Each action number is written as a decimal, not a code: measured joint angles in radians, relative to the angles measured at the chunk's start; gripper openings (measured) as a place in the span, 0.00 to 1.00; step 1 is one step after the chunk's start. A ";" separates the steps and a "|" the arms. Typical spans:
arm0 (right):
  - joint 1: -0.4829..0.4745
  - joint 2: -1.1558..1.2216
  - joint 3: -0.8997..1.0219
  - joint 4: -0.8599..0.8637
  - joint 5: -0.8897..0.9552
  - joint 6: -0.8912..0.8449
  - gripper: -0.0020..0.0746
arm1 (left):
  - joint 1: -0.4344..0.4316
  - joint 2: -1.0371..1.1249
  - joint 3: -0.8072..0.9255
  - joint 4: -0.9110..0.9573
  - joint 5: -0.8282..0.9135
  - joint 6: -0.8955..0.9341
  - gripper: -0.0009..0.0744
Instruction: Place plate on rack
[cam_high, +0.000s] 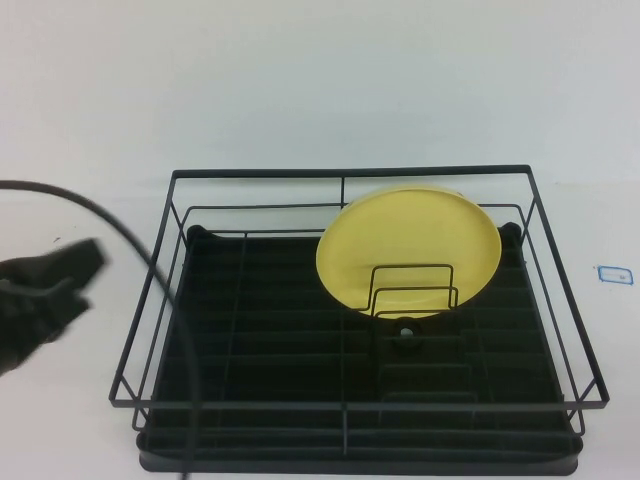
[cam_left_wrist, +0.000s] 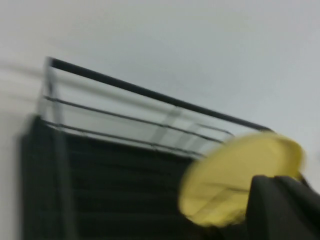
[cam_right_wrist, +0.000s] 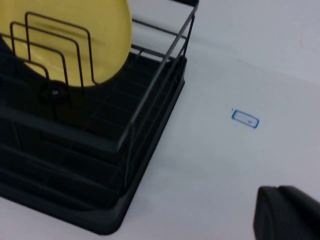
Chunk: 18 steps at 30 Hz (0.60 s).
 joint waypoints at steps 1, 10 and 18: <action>0.000 0.000 0.006 0.000 0.002 0.000 0.02 | -0.011 -0.034 0.011 0.004 -0.068 0.005 0.01; 0.000 0.001 0.045 0.000 0.038 0.000 0.02 | -0.011 -0.538 0.254 -0.024 -0.320 0.084 0.01; 0.000 0.001 0.045 0.000 0.051 0.000 0.02 | -0.011 -0.743 0.279 -0.048 -0.450 0.242 0.01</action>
